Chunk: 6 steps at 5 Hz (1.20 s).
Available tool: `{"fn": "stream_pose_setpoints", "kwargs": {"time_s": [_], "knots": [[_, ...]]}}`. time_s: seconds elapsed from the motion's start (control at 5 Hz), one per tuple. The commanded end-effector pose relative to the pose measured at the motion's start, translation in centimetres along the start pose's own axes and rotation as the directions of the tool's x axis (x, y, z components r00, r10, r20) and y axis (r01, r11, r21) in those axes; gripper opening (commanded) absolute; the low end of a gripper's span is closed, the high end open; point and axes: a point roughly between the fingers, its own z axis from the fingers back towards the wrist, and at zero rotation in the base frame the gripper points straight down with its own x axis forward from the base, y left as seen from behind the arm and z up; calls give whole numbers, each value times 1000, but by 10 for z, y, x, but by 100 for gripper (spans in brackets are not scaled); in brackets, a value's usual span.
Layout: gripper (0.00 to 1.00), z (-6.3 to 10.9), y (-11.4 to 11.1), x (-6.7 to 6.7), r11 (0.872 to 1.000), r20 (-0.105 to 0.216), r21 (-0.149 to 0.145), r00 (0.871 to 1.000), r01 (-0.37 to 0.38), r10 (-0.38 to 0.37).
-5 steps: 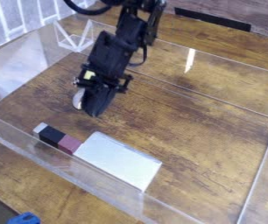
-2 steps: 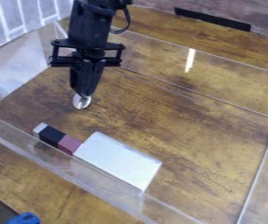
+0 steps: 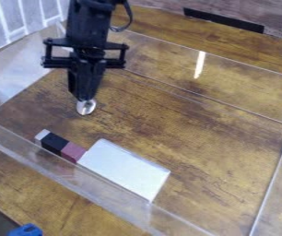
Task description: Move the toy knife to the left side of the table
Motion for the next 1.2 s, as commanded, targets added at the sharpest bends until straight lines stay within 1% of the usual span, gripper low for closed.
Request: {"fn": "stream_pose_setpoints", "kwargs": {"time_s": [0.0,0.2,0.4,0.6,1.0], "knots": [[0,22,13,7,998,0,-66,1000,-3,3],[0,24,16,3,997,-10,-68,999,44,-45],[0,25,16,0,992,-11,-67,994,105,-106],[0,27,14,-1,985,-10,-66,987,158,-159],[0,32,8,-4,968,-15,-69,970,239,-241]]}}
